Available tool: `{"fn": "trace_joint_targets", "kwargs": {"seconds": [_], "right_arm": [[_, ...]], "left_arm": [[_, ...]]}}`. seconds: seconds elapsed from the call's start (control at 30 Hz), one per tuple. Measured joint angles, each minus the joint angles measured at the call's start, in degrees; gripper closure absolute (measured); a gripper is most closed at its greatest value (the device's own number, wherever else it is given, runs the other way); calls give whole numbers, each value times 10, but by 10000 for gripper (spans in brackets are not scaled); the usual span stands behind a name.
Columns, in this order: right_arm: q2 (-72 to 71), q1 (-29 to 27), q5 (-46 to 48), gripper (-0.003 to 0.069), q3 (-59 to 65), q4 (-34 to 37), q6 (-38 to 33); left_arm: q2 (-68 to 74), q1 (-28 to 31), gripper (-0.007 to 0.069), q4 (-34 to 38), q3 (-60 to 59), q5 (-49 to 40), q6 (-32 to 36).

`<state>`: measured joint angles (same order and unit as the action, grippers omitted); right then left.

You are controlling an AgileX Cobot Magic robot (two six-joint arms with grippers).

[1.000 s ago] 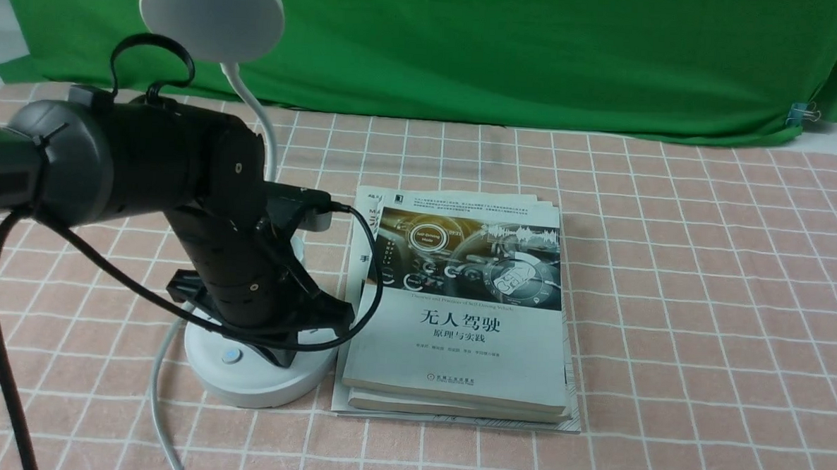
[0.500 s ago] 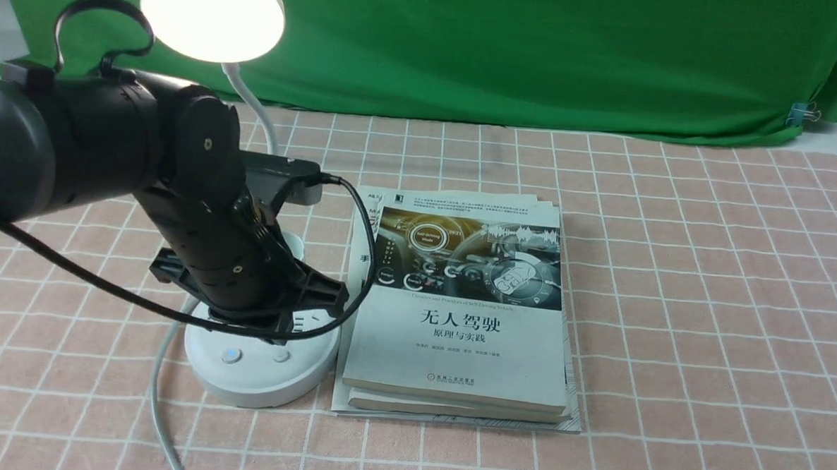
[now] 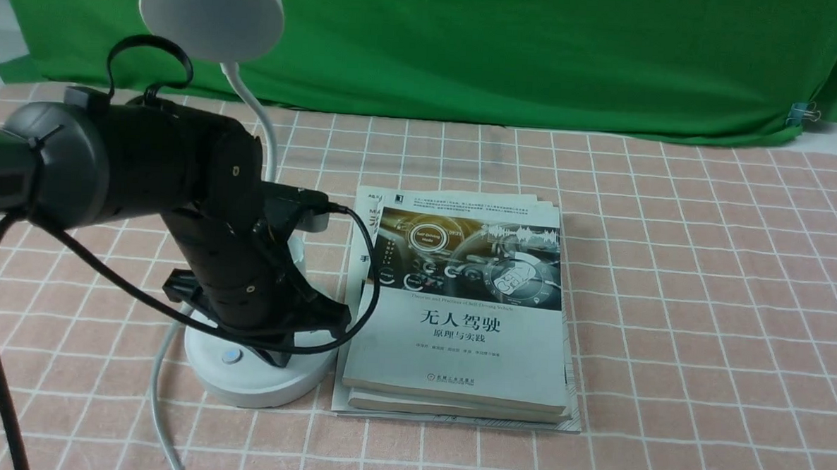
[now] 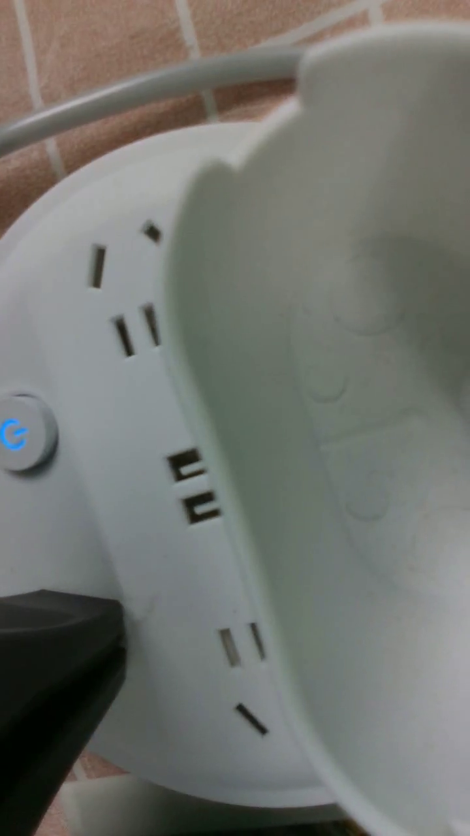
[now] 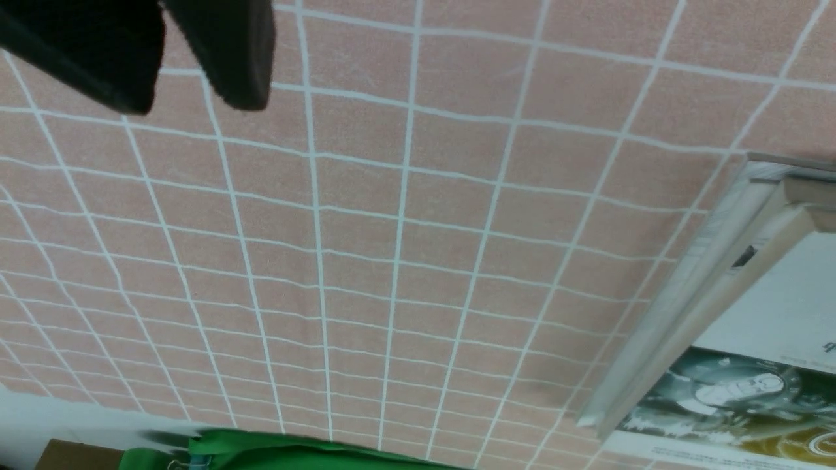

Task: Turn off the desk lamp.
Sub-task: Use the left arm to press the button switch on the lamp holder

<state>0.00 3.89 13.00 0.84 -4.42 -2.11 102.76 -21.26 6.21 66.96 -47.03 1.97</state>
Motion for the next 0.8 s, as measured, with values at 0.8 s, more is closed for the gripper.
{"fn": "trace_joint_targets", "kwargs": {"seconds": [0.8], "right_arm": [[0,0,0,419,0,0,0]], "left_arm": [[0,0,621,-5,1,1,2]]}}
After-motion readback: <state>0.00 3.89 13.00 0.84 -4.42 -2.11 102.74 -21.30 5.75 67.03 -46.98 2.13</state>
